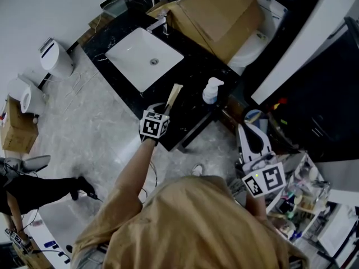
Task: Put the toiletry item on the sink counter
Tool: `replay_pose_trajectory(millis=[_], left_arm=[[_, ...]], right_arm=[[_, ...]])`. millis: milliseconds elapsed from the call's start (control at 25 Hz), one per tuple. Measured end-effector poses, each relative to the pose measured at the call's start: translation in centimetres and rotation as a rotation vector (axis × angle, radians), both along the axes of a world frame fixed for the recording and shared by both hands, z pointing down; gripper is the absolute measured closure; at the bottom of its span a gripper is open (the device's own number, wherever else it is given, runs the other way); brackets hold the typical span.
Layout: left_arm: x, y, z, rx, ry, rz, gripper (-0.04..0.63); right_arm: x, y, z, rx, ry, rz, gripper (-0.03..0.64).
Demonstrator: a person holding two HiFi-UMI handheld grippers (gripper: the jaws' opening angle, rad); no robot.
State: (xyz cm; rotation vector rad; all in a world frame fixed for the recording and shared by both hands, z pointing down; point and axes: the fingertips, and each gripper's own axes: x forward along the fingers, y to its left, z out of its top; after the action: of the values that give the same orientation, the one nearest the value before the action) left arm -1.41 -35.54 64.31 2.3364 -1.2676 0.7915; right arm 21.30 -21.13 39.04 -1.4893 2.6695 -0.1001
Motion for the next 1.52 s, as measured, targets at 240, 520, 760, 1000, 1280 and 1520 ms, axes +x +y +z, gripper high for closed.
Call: replay_pose_trajectory(millis=[240, 520, 760, 1000, 1280, 1520], left_arm=[[0.4, 0.2, 0.8, -0.019, -0.023, 0.012, 0.539], [0.7, 0.4, 1.1, 0.014, -0.063, 0.004, 0.471], [1.1, 0.8, -0.1, 0.055, 0.003, -0.006, 0.280], [-0.9, 2.3, -1.6, 0.094, 0.027, -0.029, 0.264], [-4.8, 5.3, -2.7, 0.113, 0.049, -0.094, 0.263], [-8.1, 7.0, -4.9, 0.149, 0.099, -0.152, 0.264]], right_arm=[[0.7, 0.7, 0.5, -0.008, -0.005, 0.010, 0.614], [0.6, 1.8, 0.9, -0.015, -0.002, 0.008, 0.613], [-0.1, 3.7, 1.3, -0.027, 0.002, 0.013, 0.612], [-1.8, 5.3, 1.6, -0.039, 0.002, 0.001, 0.613], [-5.4, 7.3, 1.1, -0.043, 0.017, -0.046, 0.614], [-8.5, 8.3, 0.6, -0.044, 0.036, -0.092, 0.613]])
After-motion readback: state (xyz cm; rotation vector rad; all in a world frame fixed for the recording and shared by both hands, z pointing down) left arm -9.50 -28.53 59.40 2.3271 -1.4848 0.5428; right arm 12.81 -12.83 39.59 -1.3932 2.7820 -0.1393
